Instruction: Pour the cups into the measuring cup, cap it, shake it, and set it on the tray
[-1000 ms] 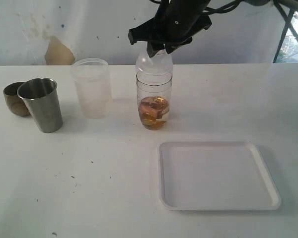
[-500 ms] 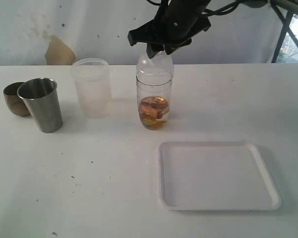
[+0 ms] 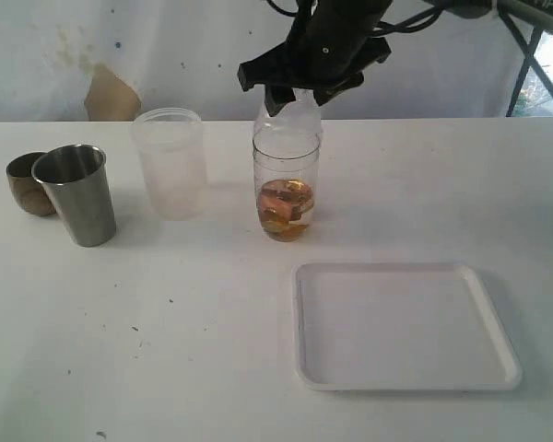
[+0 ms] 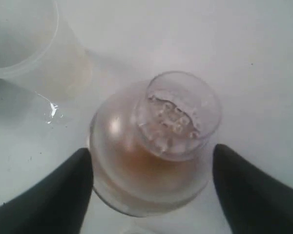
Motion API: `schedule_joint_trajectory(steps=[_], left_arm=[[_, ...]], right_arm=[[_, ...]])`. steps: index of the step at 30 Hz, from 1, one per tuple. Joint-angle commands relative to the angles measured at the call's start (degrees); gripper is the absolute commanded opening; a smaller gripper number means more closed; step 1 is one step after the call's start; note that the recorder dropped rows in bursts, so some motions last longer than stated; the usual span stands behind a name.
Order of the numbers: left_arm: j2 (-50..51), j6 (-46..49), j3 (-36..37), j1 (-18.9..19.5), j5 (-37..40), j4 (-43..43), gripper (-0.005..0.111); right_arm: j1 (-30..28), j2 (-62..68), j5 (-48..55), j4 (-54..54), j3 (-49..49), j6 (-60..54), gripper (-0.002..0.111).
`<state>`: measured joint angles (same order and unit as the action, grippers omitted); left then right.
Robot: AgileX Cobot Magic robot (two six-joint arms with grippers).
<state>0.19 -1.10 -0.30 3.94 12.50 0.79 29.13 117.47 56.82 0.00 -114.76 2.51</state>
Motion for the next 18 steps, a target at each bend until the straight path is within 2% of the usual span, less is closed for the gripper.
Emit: schedule_joint_trajectory(steps=[1, 12, 18], left_arm=[[-0.19, -0.08, 0.30, 0.23, -0.50, 0.43, 0.000], [-0.19, -0.08, 0.30, 0.23, -0.50, 0.43, 0.000], [-0.19, -0.08, 0.30, 0.23, -0.50, 0.43, 0.000]], right_arm=[[-0.03, 0.04, 0.71, 0.00, -0.01, -0.92, 0.070], [-0.16, -2.20, 2.12, -2.87, -0.01, -2.51, 0.070], [-5.22, -7.07, 4.08, -3.01, -0.01, -1.01, 0.070]])
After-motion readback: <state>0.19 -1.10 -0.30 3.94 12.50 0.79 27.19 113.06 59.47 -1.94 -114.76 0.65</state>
